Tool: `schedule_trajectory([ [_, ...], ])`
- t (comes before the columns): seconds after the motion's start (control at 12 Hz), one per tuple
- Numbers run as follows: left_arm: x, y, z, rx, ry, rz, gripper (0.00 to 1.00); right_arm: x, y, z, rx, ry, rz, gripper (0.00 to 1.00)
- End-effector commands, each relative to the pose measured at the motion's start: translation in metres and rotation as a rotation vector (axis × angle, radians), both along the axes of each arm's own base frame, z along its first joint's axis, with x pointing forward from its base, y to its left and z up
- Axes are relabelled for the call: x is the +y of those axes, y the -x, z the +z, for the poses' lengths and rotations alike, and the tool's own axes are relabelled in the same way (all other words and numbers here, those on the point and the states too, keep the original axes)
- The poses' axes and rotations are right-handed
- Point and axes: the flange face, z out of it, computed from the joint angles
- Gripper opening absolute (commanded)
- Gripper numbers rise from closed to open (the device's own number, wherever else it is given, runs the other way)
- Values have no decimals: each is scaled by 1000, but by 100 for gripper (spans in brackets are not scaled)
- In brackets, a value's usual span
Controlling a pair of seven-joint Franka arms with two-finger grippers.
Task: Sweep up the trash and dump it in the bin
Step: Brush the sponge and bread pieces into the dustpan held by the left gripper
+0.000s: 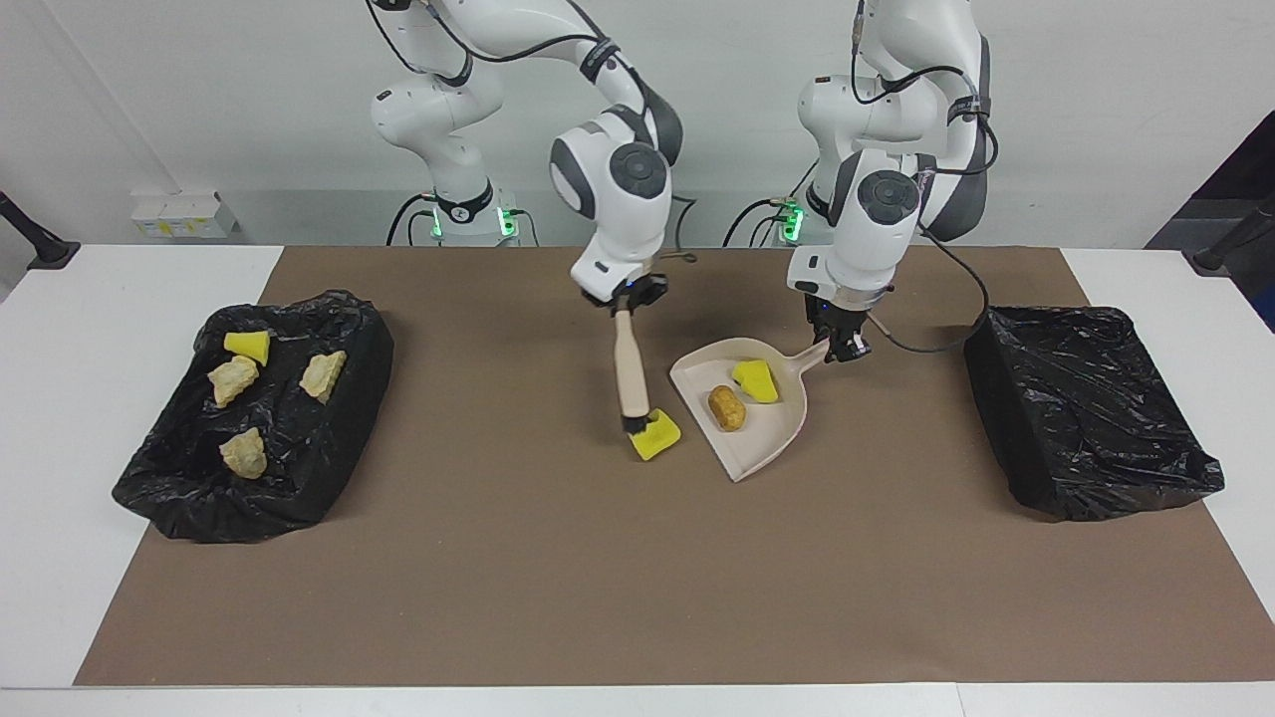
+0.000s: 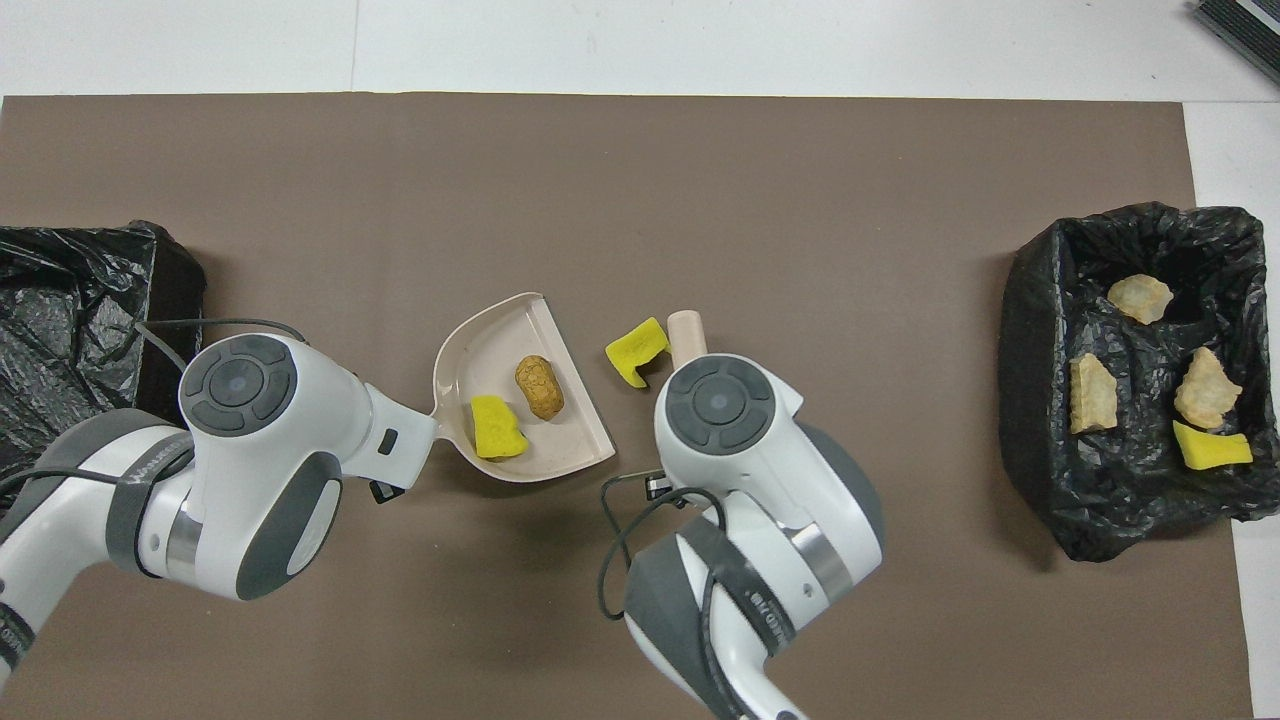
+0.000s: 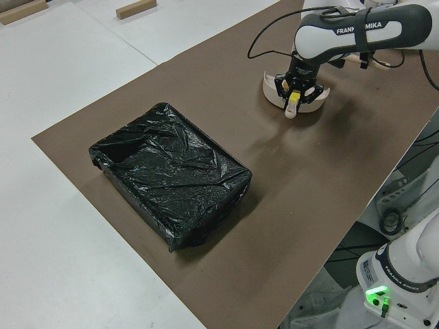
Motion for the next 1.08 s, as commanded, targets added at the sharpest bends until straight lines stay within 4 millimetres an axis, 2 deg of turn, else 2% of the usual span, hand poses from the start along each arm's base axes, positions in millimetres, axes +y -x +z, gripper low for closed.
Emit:
schedule_trajectory([
  [0.0, 4, 6, 5, -27, 16, 33, 0, -14, -38, -12, -26, 43, 85, 0],
  [0.08, 4, 6, 5, -27, 16, 34, 0, -12, -48, -14, -32, 34, 96, 0],
  [0.25, 2, 7, 4, -24, 15, 35, 0, 12, -51, -35, -41, 15, 137, 0],
  [0.5, 2, 7, 5, -26, 15, 50, 0, 52, -30, -45, -36, -52, 219, 0],
  [0.67, 4, 6, 5, -26, 15, 53, 0, 77, -8, -41, -5, -111, 264, 0],
  [0.83, 4, 6, 5, -26, 15, 53, 0, 96, 3, -36, 16, -219, 265, 0],
  [1.0, 4, 6, 5, -27, 15, 54, 0, 92, 1, -36, 31, -219, 289, 0],
])
